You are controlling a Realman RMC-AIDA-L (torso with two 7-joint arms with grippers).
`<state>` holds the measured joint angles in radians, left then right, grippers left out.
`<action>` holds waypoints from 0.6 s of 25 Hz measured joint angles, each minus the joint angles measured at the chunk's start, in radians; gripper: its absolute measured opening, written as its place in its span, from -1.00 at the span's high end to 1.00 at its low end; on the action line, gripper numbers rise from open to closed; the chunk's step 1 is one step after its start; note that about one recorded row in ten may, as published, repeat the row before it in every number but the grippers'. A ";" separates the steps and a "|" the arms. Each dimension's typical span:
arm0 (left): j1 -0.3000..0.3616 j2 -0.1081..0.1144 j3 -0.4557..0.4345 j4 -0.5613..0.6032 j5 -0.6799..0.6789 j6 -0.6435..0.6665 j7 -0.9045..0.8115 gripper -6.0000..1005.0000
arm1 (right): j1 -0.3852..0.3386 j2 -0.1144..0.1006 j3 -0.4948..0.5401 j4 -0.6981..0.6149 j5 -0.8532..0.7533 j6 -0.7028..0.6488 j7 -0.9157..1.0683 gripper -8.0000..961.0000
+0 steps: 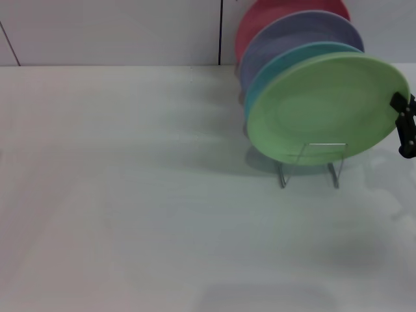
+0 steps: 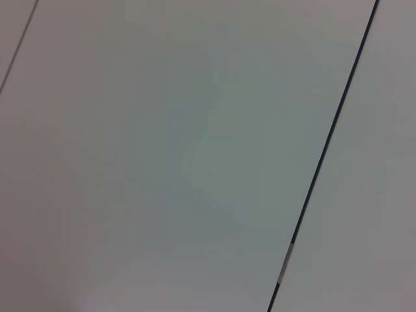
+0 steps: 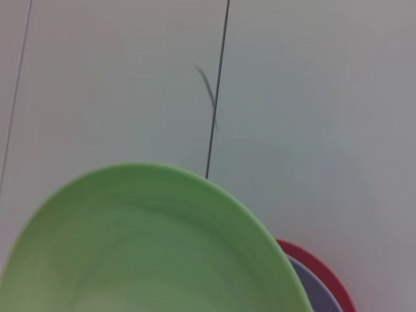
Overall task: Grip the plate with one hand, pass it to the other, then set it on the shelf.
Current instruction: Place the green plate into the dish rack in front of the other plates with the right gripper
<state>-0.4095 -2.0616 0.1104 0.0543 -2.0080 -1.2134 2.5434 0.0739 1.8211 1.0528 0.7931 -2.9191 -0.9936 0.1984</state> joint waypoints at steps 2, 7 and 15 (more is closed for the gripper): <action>0.000 0.000 0.000 0.000 0.000 0.000 0.000 -0.47 | 0.002 0.002 0.000 -0.006 0.000 -0.002 0.000 0.75; 0.000 0.000 0.000 0.001 0.000 0.000 0.000 -0.47 | 0.019 0.010 0.001 -0.044 0.000 -0.008 0.002 0.74; 0.000 -0.001 0.000 0.001 0.000 0.000 0.000 -0.47 | 0.042 0.023 0.001 -0.091 0.000 -0.013 0.011 0.73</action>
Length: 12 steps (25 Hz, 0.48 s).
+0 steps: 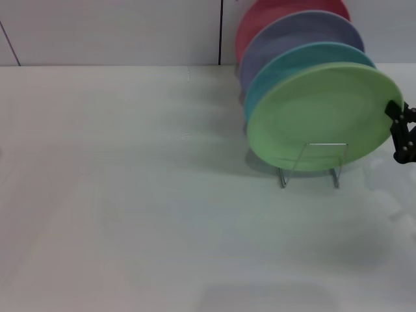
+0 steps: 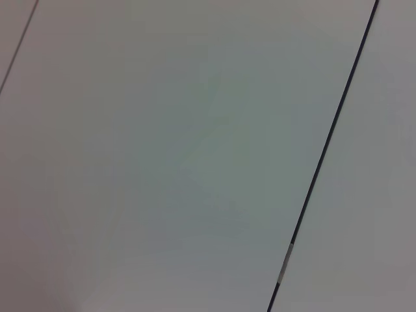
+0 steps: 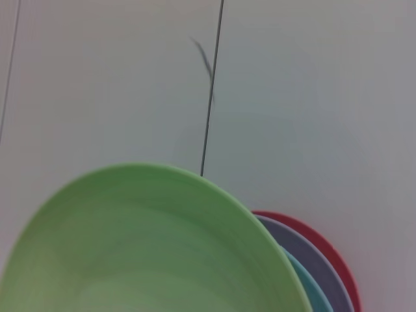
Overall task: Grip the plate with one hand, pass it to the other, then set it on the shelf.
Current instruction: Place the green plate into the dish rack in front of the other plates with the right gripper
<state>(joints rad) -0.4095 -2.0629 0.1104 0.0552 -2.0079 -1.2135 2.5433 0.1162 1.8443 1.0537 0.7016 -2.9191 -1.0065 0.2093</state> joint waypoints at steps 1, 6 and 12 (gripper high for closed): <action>0.000 0.000 0.000 0.000 0.000 0.000 0.000 -0.47 | 0.003 0.002 0.000 -0.008 0.000 -0.005 0.004 0.73; 0.000 0.000 0.000 0.000 0.000 -0.002 0.000 -0.47 | 0.015 0.009 -0.003 -0.037 0.000 -0.023 0.019 0.73; -0.001 0.000 0.000 0.000 0.000 -0.003 0.000 -0.47 | 0.017 0.010 -0.013 -0.053 0.000 -0.023 0.025 0.72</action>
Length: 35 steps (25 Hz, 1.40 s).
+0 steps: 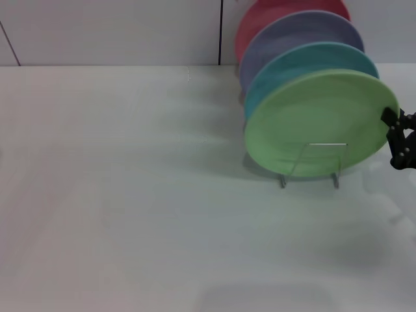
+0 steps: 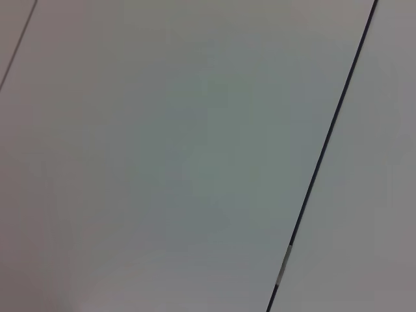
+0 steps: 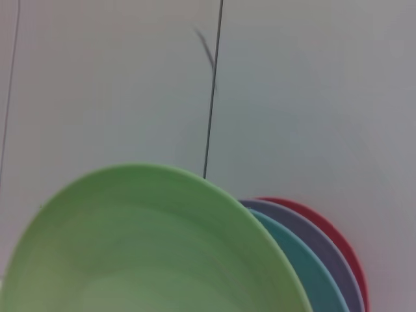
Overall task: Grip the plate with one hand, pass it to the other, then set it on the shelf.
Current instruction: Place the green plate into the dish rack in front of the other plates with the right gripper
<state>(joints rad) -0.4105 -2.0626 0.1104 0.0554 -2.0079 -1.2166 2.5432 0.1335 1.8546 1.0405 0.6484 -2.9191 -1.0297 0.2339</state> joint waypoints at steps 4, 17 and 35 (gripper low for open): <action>0.000 -0.001 0.000 0.005 0.000 0.001 0.000 -0.47 | 0.005 0.002 -0.001 -0.016 0.000 0.000 0.003 0.71; -0.001 -0.001 0.000 0.006 0.000 -0.002 -0.002 -0.47 | 0.005 0.012 -0.002 -0.042 0.000 -0.010 0.005 0.70; 0.005 -0.001 0.000 0.007 0.000 -0.009 -0.023 -0.47 | -0.006 0.018 -0.003 -0.079 0.000 -0.071 -0.003 0.68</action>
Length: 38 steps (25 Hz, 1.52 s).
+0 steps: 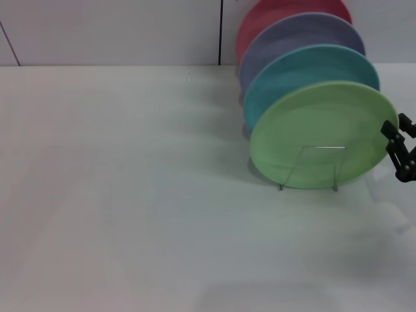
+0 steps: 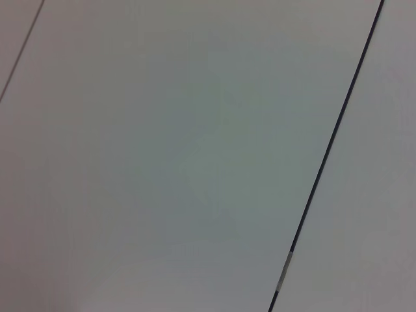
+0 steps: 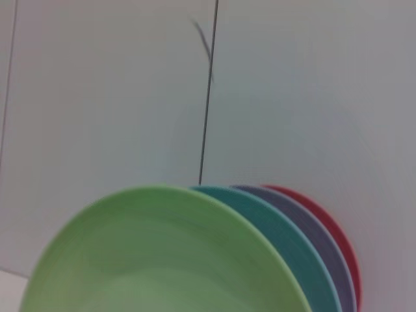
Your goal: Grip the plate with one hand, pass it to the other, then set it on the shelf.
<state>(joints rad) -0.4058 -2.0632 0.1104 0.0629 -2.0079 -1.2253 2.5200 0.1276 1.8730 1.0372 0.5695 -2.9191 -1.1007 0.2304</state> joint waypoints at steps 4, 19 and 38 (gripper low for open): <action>0.001 0.000 0.000 0.000 0.000 -0.001 -0.002 -0.47 | -0.012 0.000 0.002 0.002 0.000 -0.045 0.000 0.55; 0.024 0.000 0.002 0.000 0.001 -0.046 0.002 -0.47 | -0.147 0.118 0.250 -0.151 0.006 -0.718 0.129 0.56; 0.179 -0.002 0.183 0.084 0.014 -0.351 0.122 -0.47 | 0.022 0.168 0.637 -0.590 0.084 -0.709 0.311 -0.11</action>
<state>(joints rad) -0.2267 -2.0651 0.2931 0.1471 -1.9939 -1.5768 2.6419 0.1495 2.0412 1.6745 -0.0209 -2.8354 -1.8095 0.5413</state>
